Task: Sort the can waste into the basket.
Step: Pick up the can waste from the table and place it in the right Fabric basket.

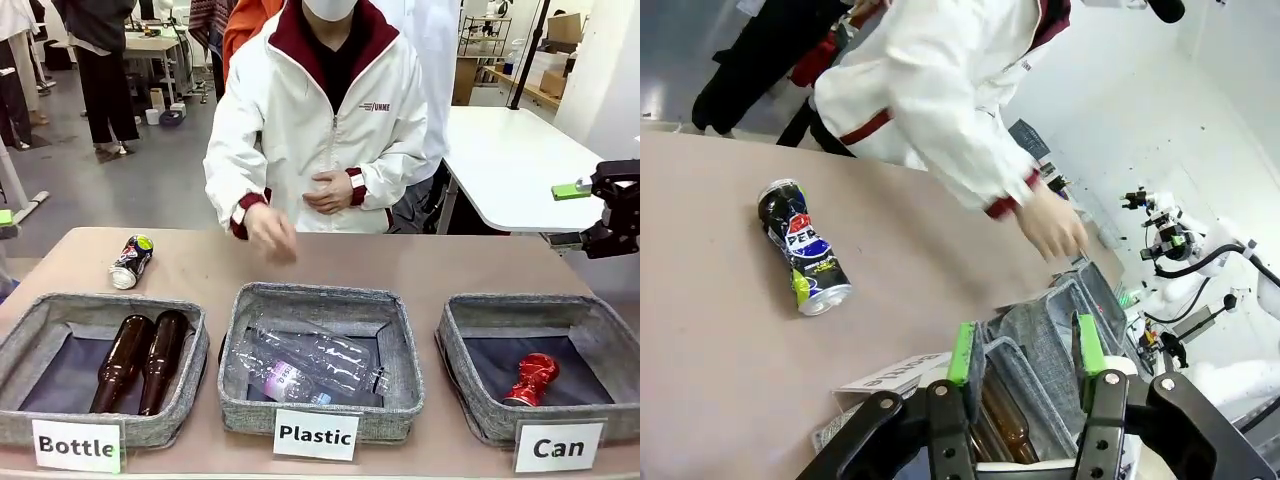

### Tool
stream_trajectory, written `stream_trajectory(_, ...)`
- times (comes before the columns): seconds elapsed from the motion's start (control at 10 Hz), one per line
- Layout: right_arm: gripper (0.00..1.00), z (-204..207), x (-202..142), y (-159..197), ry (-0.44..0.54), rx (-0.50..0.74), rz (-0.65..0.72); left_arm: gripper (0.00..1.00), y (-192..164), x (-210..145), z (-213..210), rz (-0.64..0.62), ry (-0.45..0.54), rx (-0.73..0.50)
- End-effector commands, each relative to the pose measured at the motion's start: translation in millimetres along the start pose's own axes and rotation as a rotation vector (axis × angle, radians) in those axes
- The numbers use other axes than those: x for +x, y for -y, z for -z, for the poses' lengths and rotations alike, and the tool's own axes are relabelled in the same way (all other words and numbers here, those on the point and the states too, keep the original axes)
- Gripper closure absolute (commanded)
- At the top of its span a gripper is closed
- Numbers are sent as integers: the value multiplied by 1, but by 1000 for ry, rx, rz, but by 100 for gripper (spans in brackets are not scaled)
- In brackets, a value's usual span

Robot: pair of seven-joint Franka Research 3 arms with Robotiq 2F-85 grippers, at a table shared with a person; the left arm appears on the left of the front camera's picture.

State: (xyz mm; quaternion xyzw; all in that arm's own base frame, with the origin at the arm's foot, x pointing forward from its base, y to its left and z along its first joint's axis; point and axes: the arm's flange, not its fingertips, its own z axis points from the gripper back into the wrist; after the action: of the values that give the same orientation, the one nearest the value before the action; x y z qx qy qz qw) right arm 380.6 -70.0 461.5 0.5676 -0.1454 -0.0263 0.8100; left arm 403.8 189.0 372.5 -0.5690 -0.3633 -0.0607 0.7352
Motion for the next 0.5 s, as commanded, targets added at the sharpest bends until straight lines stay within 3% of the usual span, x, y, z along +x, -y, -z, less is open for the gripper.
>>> stream_trajectory(0.0, 0, 0, -5, -1, -9, -7, -7, 51, 3, -5, -1, -1, -7, 8)
stream_trajectory(0.1, 0, 0, -5, -1, -9, -7, -7, 51, 0, 0, 0, 0, 0, 0)
stream_trajectory(0.2, 0, 0, -5, -1, -9, -7, -7, 51, 28, -16, -7, 119, -39, -62)
stream_trajectory(0.4, 0, 0, -5, -1, -9, -7, -7, 51, 55, 10, 15, 61, -174, 90)
